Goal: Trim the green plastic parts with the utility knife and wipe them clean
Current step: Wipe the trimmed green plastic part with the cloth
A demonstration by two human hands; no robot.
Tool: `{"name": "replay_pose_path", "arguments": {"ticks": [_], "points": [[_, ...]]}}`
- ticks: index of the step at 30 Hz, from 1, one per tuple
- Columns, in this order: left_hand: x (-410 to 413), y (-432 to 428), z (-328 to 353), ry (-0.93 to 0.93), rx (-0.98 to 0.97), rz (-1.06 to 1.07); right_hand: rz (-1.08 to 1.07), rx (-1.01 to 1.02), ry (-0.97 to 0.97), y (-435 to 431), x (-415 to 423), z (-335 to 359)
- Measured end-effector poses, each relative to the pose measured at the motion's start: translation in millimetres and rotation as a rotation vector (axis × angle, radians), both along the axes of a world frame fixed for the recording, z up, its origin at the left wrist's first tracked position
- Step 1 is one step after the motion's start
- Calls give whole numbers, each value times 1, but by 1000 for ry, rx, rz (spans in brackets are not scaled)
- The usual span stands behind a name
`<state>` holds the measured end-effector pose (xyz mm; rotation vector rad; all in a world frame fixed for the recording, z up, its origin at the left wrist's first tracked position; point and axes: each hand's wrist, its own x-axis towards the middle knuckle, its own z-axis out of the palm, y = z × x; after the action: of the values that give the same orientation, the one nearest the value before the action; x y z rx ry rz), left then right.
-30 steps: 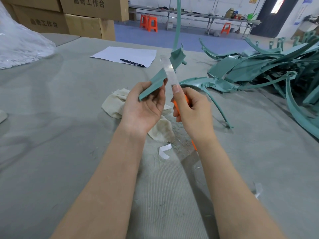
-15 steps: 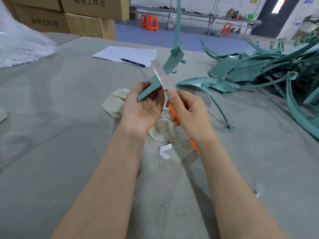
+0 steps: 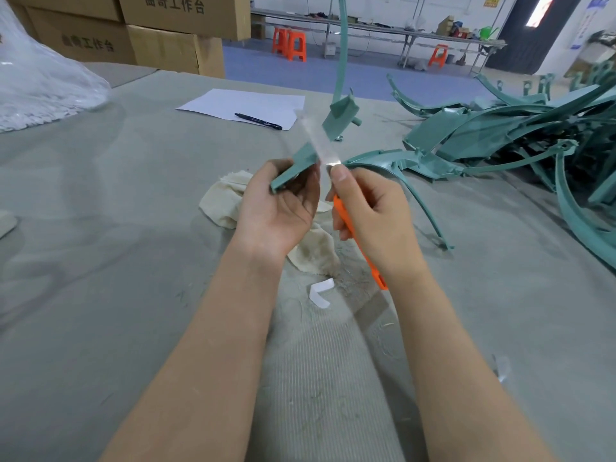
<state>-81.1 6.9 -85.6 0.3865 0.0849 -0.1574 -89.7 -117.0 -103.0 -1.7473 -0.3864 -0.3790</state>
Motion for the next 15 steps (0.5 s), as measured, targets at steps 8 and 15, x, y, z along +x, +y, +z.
{"name": "replay_pose_path", "arguments": {"ticks": [8, 15], "points": [[1, -2, 1, 23, 24, 78, -127, -9, -60, 1, 1, -1], [0, -3, 3, 9, 17, 80, -254, -54, -105, 4, 1, -3]]}}
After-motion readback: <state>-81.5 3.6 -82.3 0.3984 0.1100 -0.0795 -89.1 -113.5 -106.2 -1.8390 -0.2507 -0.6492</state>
